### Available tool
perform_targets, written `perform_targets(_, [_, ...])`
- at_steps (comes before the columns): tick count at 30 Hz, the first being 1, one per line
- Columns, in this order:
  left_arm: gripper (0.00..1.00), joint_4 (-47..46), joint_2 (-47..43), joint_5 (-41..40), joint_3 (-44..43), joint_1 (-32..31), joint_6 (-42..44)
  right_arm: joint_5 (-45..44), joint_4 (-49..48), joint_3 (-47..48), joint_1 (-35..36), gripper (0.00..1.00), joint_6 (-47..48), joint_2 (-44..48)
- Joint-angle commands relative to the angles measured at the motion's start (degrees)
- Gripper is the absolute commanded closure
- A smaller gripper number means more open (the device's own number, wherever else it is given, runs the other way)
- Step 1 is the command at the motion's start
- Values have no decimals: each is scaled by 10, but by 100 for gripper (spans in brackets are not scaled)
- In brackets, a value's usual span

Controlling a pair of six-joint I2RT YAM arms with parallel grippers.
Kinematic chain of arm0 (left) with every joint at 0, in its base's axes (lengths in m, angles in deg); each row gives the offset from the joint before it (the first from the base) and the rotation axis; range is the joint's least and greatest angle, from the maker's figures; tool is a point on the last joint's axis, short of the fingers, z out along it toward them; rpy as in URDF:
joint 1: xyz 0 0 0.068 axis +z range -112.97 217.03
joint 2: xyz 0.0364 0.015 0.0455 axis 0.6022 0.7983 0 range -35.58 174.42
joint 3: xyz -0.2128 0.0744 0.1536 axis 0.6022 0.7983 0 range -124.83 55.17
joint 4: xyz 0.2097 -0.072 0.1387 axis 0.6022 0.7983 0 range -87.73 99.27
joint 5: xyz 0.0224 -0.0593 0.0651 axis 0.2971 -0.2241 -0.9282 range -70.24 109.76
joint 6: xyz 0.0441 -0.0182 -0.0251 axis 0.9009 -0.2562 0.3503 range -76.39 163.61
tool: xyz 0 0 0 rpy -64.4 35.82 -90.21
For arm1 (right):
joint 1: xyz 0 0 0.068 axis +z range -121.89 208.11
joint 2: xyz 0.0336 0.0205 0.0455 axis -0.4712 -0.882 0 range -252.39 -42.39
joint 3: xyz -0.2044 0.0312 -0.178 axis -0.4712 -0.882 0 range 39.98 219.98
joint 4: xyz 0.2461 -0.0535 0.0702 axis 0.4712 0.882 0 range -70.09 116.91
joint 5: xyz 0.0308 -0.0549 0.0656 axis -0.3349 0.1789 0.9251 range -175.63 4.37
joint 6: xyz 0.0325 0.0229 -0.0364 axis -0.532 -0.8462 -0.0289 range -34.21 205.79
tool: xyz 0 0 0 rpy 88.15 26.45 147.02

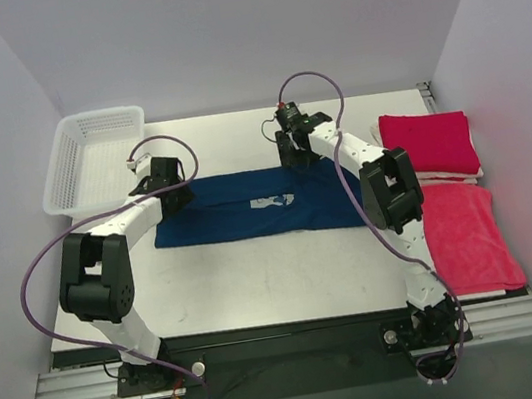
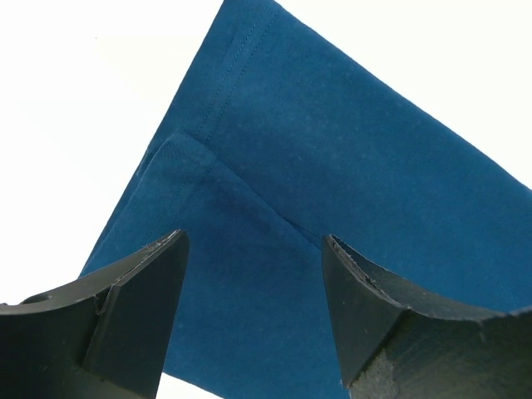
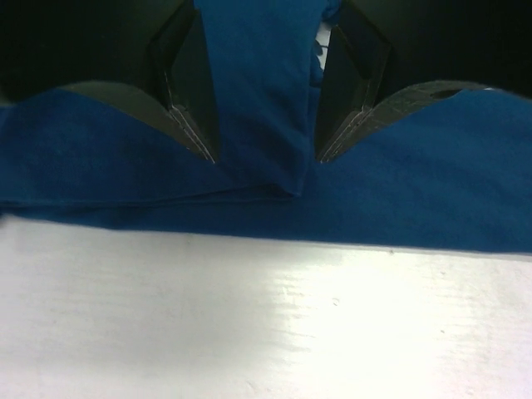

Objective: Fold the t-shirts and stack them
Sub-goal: Fold the other side of the tshirt into a rectangle

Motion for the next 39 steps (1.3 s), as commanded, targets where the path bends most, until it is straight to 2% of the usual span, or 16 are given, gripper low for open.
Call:
perform_targets(1, [25,7,-17,-7,1,4,-4,-46,17,-38,-11,51,-12,72])
perform_targets(6, [25,1,-21,1,9,4,-9,-56,21,-79,-53,51,-41,113])
perform_targets(14, [25,-3,-15,13,12,4,-10,-48,39,-62,-104,57,-33,70])
perform_targets(23, [25,-4,-12,17,13,4,-9,-23,39,-29,-108,65,-35,31])
perform_targets(35, [25,-6,-8,20,13,4,-9,-89,47,-33,-115,66,-41,30])
perform_targets(38, [25,-8,-7,22,13,3,-9,-78,53,-22,-121,75,-38,19])
perform_targets(39, [25,-7,-8,23,13,4,-9,-74,54,-14,-123,88,-38,15])
